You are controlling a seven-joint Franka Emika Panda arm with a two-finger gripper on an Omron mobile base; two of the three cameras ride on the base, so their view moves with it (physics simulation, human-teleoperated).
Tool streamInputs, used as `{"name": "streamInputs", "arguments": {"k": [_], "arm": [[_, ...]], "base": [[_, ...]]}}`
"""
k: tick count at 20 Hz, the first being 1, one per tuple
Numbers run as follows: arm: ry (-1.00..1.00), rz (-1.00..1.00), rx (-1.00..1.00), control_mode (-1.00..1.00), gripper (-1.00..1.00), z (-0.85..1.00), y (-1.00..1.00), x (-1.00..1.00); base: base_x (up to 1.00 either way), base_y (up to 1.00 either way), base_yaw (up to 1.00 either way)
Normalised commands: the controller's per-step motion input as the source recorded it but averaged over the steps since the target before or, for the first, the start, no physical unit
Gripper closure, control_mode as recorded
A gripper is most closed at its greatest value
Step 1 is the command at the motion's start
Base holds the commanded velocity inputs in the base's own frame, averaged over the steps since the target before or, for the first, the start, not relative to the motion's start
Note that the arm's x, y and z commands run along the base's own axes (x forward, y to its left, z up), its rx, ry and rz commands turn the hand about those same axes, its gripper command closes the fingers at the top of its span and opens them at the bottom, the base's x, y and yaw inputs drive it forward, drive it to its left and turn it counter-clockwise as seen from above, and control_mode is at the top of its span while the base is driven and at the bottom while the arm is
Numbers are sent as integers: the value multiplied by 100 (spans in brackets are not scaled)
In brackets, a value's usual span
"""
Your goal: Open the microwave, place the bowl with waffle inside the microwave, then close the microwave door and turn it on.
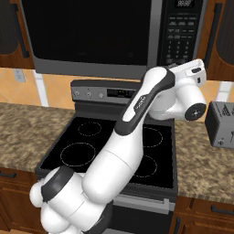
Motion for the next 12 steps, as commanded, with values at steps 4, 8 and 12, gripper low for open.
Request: {"name": "streamInputs", "arguments": {"k": [4,8,12], "arm": [[2,0,0,-100,100,-1,0,22],[2,0,0,-100,100,0,0,21],[0,0,0,-100,100,0,0,31]], "base": [[0,0,0],[0,0,0],[0,0,0]]}}
